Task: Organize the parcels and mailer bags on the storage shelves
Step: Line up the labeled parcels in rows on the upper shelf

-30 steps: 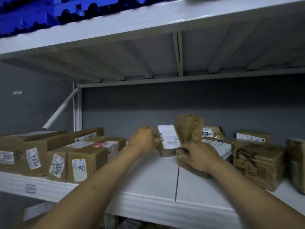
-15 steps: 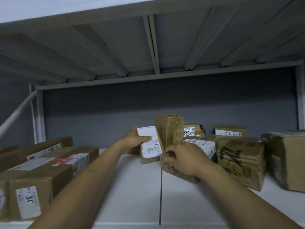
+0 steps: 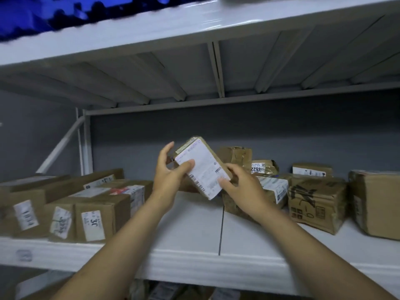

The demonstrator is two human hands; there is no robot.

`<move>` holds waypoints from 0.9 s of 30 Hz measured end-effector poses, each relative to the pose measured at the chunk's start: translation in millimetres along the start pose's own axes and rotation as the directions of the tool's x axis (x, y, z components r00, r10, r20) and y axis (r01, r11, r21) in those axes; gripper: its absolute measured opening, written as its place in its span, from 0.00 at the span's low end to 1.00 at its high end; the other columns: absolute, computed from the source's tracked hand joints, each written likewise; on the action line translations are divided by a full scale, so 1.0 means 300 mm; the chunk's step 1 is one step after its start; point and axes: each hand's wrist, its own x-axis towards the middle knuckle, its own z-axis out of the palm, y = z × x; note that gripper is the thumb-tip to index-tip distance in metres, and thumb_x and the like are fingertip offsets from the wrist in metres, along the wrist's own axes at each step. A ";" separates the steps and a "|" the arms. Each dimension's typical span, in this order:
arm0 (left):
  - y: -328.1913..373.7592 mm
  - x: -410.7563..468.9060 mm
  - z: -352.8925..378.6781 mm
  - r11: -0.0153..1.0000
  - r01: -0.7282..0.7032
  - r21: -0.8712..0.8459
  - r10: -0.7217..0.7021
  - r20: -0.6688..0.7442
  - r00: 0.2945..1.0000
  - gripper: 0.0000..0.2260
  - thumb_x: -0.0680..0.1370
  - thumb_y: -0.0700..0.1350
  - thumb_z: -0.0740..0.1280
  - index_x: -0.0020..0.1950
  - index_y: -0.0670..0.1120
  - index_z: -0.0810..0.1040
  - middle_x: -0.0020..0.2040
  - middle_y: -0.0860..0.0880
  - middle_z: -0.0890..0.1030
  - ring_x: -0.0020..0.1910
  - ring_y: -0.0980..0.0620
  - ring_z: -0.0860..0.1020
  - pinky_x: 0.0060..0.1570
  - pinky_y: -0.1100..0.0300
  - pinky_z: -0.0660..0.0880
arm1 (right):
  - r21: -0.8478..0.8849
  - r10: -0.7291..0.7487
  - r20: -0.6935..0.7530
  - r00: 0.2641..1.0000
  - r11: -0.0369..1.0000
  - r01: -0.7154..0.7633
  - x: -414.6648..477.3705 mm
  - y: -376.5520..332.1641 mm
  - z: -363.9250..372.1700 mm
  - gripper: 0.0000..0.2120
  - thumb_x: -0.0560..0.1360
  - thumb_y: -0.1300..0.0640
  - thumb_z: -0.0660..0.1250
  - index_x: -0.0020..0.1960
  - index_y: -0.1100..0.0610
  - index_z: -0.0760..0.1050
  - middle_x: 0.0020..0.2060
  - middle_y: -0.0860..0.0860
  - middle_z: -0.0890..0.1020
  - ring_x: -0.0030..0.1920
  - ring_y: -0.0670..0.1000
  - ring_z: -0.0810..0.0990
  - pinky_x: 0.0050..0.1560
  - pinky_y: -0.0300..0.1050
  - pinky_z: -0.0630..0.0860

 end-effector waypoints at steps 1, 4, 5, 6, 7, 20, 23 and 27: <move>0.010 -0.025 -0.007 0.998 0.017 -0.062 -0.018 -0.023 1.000 0.26 0.72 0.39 0.73 0.67 0.54 0.69 0.57 0.50 0.77 0.55 0.49 0.80 0.54 0.50 0.79 | 0.108 0.023 0.025 0.999 0.994 -0.026 -0.014 -0.020 0.004 0.18 0.76 0.50 0.68 0.65 0.47 0.71 0.55 0.41 0.79 0.56 0.42 0.78 0.54 0.39 0.74; 0.031 -0.079 -0.025 0.971 0.075 -0.225 -0.083 -0.027 0.996 0.21 0.76 0.41 0.68 0.67 0.45 0.70 0.61 0.42 0.78 0.54 0.45 0.80 0.48 0.50 0.80 | 0.491 0.100 0.203 0.974 0.851 -0.189 -0.065 -0.059 0.019 0.22 0.75 0.51 0.70 0.66 0.46 0.67 0.57 0.41 0.80 0.57 0.43 0.79 0.60 0.44 0.75; 0.036 -0.093 -0.030 0.965 0.094 -0.245 -0.097 -0.001 0.995 0.18 0.78 0.41 0.66 0.67 0.43 0.70 0.60 0.40 0.78 0.53 0.45 0.80 0.45 0.52 0.80 | 0.564 0.117 0.243 0.963 0.791 -0.238 -0.082 -0.061 0.026 0.24 0.74 0.52 0.71 0.68 0.45 0.67 0.59 0.43 0.80 0.58 0.46 0.80 0.62 0.51 0.76; 0.041 -0.107 -0.034 0.965 0.113 -0.235 -0.112 0.017 0.994 0.16 0.79 0.40 0.63 0.66 0.42 0.70 0.59 0.40 0.78 0.52 0.46 0.80 0.42 0.55 0.80 | 0.598 0.132 0.254 0.958 0.757 -0.262 -0.098 -0.062 0.028 0.28 0.73 0.53 0.72 0.70 0.45 0.65 0.60 0.45 0.79 0.58 0.48 0.80 0.62 0.54 0.76; 0.044 -0.118 -0.041 0.971 0.134 -0.197 -0.132 0.022 0.991 0.14 0.80 0.40 0.63 0.66 0.42 0.71 0.59 0.41 0.79 0.51 0.48 0.81 0.41 0.57 0.80 | 0.611 0.147 0.238 0.960 0.746 -0.266 -0.113 -0.062 0.027 0.32 0.72 0.55 0.73 0.72 0.46 0.63 0.62 0.46 0.78 0.59 0.49 0.80 0.62 0.55 0.76; 0.058 -0.200 -0.103 0.873 0.487 0.009 -0.481 0.180 0.858 0.18 0.78 0.57 0.64 0.64 0.49 0.75 0.55 0.48 0.83 0.53 0.49 0.81 0.46 0.54 0.77 | 0.232 -0.021 0.199 0.980 0.972 -0.026 -0.234 -0.164 -0.066 0.37 0.72 0.44 0.69 0.74 0.32 0.52 0.74 0.38 0.60 0.70 0.36 0.59 0.65 0.29 0.63; 0.054 -0.215 -0.127 0.852 0.507 -0.132 -0.460 0.273 0.845 0.13 0.80 0.48 0.63 0.64 0.49 0.74 0.55 0.47 0.82 0.53 0.47 0.80 0.47 0.51 0.77 | 0.246 -0.016 0.151 0.988 0.969 -0.022 -0.246 -0.174 -0.042 0.36 0.64 0.30 0.68 0.67 0.23 0.56 0.77 0.43 0.55 0.76 0.43 0.53 0.75 0.54 0.58; 0.049 -0.220 -0.153 0.872 0.445 -0.203 -0.374 0.311 0.874 0.15 0.77 0.41 0.65 0.63 0.49 0.74 0.59 0.46 0.81 0.59 0.46 0.78 0.59 0.44 0.74 | 0.270 0.022 0.134 0.991 0.961 -0.058 -0.257 -0.189 -0.032 0.33 0.66 0.32 0.69 0.65 0.21 0.57 0.73 0.40 0.60 0.72 0.44 0.62 0.71 0.52 0.64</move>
